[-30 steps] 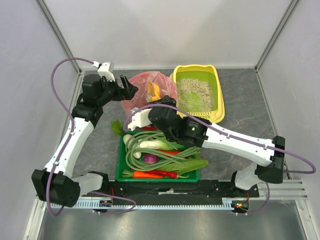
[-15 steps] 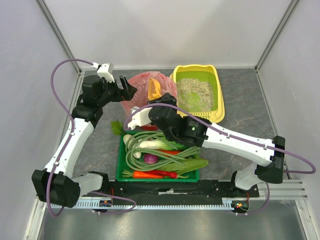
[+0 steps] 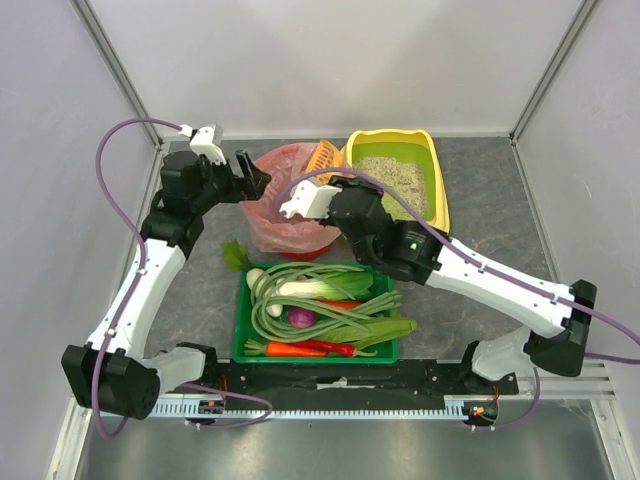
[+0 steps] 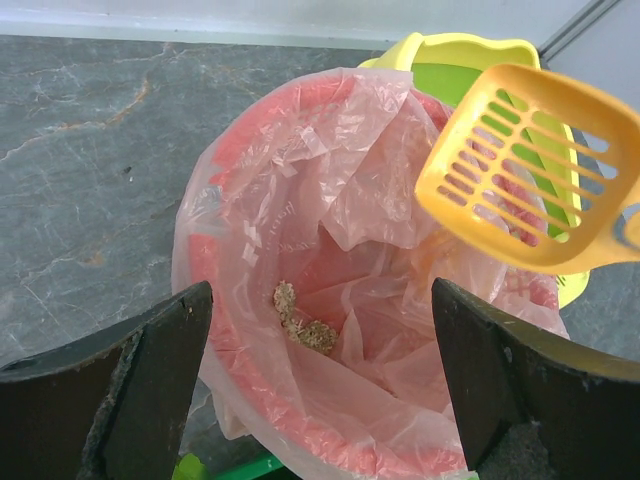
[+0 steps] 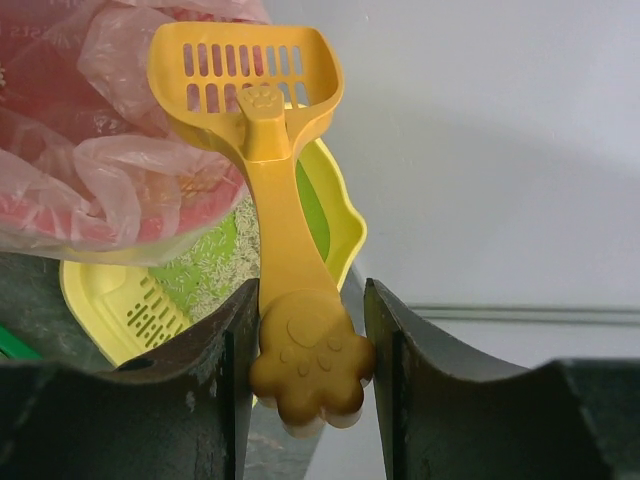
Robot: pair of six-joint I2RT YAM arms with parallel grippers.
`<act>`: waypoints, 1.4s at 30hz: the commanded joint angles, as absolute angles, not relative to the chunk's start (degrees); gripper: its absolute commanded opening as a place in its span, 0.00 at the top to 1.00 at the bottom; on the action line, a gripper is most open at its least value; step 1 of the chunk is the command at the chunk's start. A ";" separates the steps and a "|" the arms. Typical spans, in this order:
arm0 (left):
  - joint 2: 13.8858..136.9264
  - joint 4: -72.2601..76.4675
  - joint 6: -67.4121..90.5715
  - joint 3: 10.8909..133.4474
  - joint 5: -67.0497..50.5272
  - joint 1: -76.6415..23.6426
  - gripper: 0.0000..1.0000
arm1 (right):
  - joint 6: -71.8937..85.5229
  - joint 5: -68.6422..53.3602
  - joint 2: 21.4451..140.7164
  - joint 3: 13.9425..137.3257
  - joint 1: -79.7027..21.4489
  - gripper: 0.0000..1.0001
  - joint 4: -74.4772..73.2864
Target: Clean the litter box
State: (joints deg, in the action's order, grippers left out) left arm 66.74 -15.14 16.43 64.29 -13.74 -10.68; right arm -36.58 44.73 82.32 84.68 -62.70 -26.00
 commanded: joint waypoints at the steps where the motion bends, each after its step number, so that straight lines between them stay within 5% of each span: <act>1: 65.30 -14.33 15.55 64.51 -12.48 -10.37 0.04 | -26.91 43.25 76.91 83.85 -59.78 1.00 -22.06; 12: 65.83 -13.71 17.23 64.69 -13.54 -10.37 0.04 | -9.42 45.80 73.39 82.71 -46.85 1.00 -23.20; 25: 65.30 -15.29 15.91 65.74 -12.30 -10.37 0.04 | 5.89 30.59 78.31 83.05 -29.28 1.00 -37.08; 42: 64.34 -16.61 11.96 66.53 -9.23 -10.28 0.03 | 4.39 22.33 96.41 91.57 -27.07 1.00 -47.98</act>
State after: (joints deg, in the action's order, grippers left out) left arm 64.71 -16.84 15.33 64.31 -10.76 -10.61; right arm 3.25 23.64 93.45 86.17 -28.36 -46.24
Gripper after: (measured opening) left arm 0.970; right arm 0.505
